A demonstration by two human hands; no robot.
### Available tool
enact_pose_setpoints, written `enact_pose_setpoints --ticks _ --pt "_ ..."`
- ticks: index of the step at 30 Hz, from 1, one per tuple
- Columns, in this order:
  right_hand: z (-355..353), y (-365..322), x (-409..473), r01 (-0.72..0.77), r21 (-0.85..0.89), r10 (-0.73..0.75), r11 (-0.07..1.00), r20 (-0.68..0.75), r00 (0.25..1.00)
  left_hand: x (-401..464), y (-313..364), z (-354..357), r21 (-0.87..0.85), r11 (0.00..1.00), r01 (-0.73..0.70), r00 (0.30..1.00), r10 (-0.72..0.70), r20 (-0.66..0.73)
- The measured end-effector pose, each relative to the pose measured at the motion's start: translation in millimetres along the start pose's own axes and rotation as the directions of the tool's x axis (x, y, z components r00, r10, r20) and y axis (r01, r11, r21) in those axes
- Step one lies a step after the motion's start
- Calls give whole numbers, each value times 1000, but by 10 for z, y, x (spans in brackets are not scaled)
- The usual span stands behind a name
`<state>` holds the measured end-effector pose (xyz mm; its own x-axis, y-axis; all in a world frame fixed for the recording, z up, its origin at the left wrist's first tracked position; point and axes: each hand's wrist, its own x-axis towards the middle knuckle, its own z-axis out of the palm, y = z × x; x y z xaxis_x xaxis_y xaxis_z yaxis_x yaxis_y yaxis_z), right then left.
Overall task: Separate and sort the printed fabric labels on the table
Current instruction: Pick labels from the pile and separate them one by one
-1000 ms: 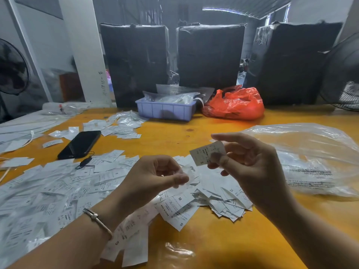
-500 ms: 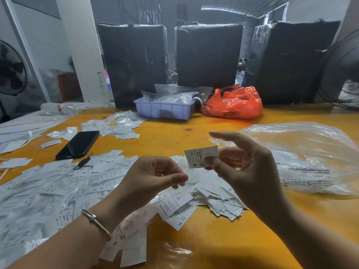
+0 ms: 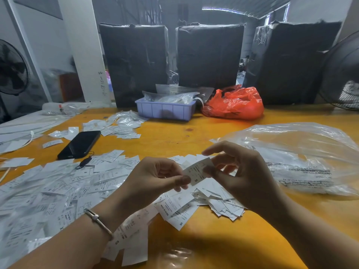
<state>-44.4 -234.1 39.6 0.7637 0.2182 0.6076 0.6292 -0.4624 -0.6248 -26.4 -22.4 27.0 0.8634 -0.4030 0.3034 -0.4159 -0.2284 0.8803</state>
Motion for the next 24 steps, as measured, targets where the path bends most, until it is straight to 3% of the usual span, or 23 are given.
enact_pose_setpoints --ticks 4,10,17,24 --pt "36 -2 -19 -7 15 6 1000 70 998 5 -17 11 6 1000 6 1000 -6 14" --pt "-21 24 23 -11 70 15 998 -51 999 11 -8 7 1 1000 4 1000 -4 -2" --pt "69 -12 -23 -22 122 29 992 -59 998 14 -8 17 1 1000 4 1000 -4 -6" --pt "146 -11 -31 -16 98 15 995 13 1000 20 -24 25 -15 1000 9 1000 -9 18"
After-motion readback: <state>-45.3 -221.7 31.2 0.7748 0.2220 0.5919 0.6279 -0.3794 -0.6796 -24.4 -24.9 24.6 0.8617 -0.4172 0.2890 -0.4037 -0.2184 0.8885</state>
